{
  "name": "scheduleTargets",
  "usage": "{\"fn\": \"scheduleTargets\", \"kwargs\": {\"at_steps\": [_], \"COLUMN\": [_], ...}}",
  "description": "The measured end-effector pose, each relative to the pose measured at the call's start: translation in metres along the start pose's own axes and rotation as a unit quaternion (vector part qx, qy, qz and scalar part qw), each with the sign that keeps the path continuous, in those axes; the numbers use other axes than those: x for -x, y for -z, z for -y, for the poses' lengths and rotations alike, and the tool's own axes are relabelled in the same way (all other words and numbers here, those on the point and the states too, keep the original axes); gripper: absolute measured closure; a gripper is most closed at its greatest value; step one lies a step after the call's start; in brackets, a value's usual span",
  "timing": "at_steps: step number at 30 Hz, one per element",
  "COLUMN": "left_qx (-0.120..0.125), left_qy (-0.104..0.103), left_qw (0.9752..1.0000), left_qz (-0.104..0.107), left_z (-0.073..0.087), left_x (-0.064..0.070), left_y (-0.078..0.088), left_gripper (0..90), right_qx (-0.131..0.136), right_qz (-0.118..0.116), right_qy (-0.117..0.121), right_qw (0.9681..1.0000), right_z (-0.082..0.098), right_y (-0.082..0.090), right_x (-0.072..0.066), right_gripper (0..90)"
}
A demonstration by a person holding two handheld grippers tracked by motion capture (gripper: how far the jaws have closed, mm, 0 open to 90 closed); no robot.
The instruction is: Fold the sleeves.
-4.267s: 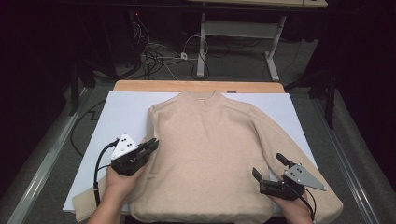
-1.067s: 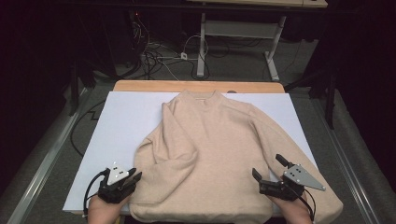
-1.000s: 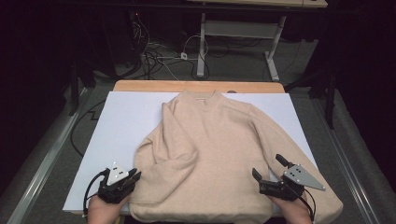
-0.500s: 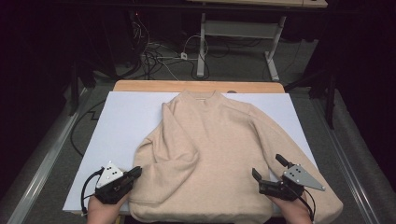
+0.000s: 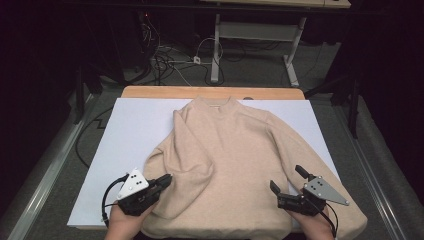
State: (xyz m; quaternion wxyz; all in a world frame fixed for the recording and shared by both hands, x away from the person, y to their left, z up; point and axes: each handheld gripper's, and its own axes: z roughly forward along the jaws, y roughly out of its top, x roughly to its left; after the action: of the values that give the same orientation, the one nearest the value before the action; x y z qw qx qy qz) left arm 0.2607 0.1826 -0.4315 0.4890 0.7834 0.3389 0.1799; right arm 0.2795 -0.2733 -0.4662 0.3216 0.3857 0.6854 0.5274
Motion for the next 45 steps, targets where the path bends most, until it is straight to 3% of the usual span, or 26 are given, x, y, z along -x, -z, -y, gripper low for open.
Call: {"fn": "scheduleTargets", "kwargs": {"at_steps": [7, 14, 19, 26, 32, 34, 37, 39, 43, 45], "left_qx": [0.0, -0.004, -0.011, -0.034, -0.046, -0.044, -0.02, -0.003, 0.001, -0.002], "left_qy": [-0.029, -0.044, -0.058, -0.077, -0.078, -0.074, -0.056, -0.045, -0.013, 0.004], "left_qw": [0.9989, 0.9963, 0.9931, 0.9867, 0.9834, 0.9837, 0.9859, 0.9892, 0.9956, 0.9969], "left_qz": [0.037, 0.074, 0.102, 0.139, 0.158, 0.157, 0.157, 0.139, 0.093, 0.078], "left_z": [-0.019, -0.025, -0.026, -0.022, -0.016, -0.015, -0.015, -0.014, -0.003, 0.006], "left_x": [0.022, 0.044, 0.062, 0.088, 0.098, 0.097, 0.089, 0.079, 0.054, 0.043], "left_y": [-0.024, -0.048, -0.064, -0.086, -0.098, -0.098, -0.087, -0.076, -0.054, -0.046], "left_gripper": [82.9, 82.9, 82.8, 82.8, 82.7, 80.9, 67.6, 57.1, 52.3, 49.9], "right_qx": [0.0, 0.0, -0.001, -0.001, -0.001, -0.002, -0.003, -0.003, -0.002, -0.003], "right_qz": [0.003, 0.004, 0.003, 0.002, 0.002, 0.002, 0.002, 0.002, 0.003, 0.004], "right_qy": [-0.001, -0.001, 0.001, 0.001, 0.0, -0.001, -0.001, 0.0, -0.001, 0.0], "right_qw": [1.0, 1.0, 1.0, 1.0, 1.0, 1.0, 1.0, 1.0, 1.0, 1.0], "right_z": [0.0, 0.0, 0.0, 0.0, 0.0, 0.001, 0.001, 0.001, 0.001, 0.002], "right_y": [0.001, 0.002, 0.002, 0.001, 0.001, 0.001, 0.001, 0.001, 0.001, 0.001], "right_x": [0.002, 0.002, 0.002, 0.001, 0.001, 0.001, 0.001, 0.001, 0.002, 0.002], "right_gripper": [1.6, 1.6, 1.6, 1.6, 1.6, 1.6, 1.6, 1.6, 1.6, 1.6]}}
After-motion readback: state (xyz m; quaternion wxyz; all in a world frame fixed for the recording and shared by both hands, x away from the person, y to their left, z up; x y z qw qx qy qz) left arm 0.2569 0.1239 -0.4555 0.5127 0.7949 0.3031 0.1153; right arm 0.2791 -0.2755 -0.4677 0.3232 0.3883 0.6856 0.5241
